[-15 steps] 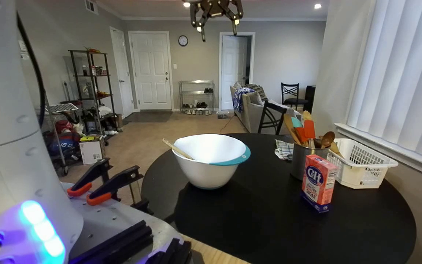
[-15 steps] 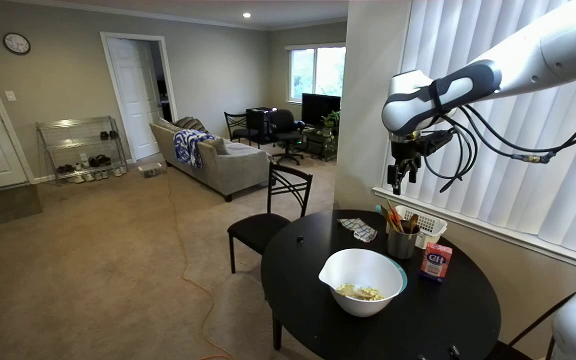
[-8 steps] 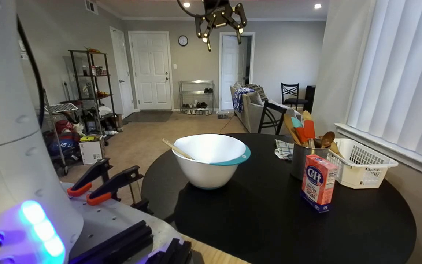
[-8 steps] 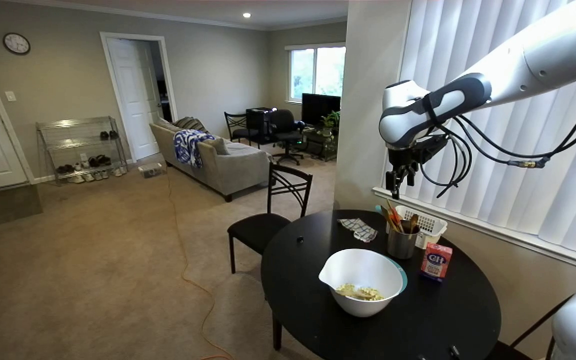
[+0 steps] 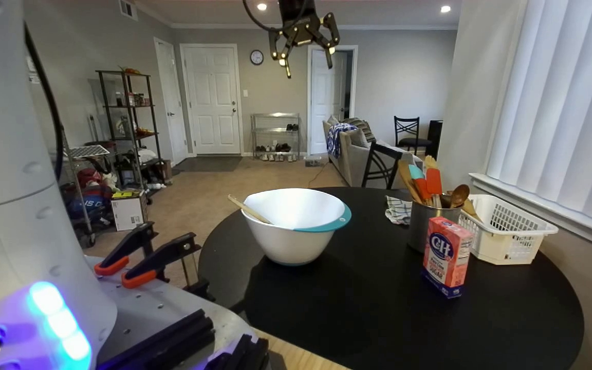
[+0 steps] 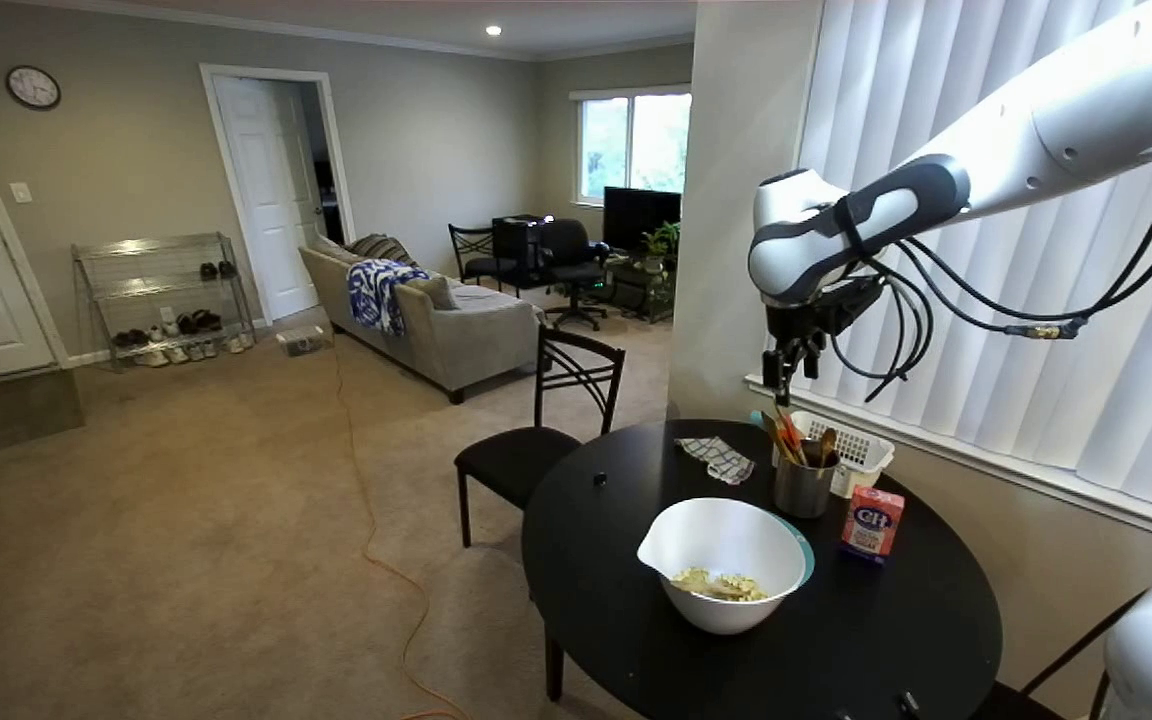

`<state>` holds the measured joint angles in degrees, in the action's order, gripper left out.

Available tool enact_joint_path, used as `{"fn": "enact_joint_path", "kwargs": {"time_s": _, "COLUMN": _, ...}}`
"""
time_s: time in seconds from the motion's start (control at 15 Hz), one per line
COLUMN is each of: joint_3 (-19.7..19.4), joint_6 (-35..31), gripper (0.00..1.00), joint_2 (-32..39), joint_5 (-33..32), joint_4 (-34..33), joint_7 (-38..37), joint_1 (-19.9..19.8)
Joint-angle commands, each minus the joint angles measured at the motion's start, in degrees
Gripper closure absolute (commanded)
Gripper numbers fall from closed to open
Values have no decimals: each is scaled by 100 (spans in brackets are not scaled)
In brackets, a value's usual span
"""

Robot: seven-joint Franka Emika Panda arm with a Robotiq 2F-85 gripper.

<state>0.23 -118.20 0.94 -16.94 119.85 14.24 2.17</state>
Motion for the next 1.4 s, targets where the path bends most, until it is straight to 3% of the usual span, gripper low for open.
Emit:
{"fn": "enact_joint_path", "kwargs": {"time_s": 0.0, "joint_3": 229, "joint_6": -467, "gripper": 0, "joint_2": 651, "joint_5": -135, "joint_4": -152, "joint_7": 56, "joint_1": 140}}
{"fn": "enact_joint_path", "kwargs": {"time_s": 0.4, "joint_3": 144, "joint_6": -1283, "gripper": 0, "joint_2": 2103, "joint_5": -1036, "joint_4": -808, "joint_7": -826, "joint_1": 402}}
{"fn": "enact_joint_path", "kwargs": {"time_s": 0.8, "joint_3": -378, "joint_6": -1062, "gripper": 0, "joint_2": 3393, "joint_5": -2256, "joint_4": -1871, "joint_7": -2001, "joint_1": 952}}
{"fn": "enact_joint_path", "kwargs": {"time_s": 1.33, "joint_3": -262, "joint_6": -1188, "gripper": 0, "joint_2": 3392, "joint_5": -2074, "joint_4": -1775, "joint_7": -1812, "joint_1": 840}}
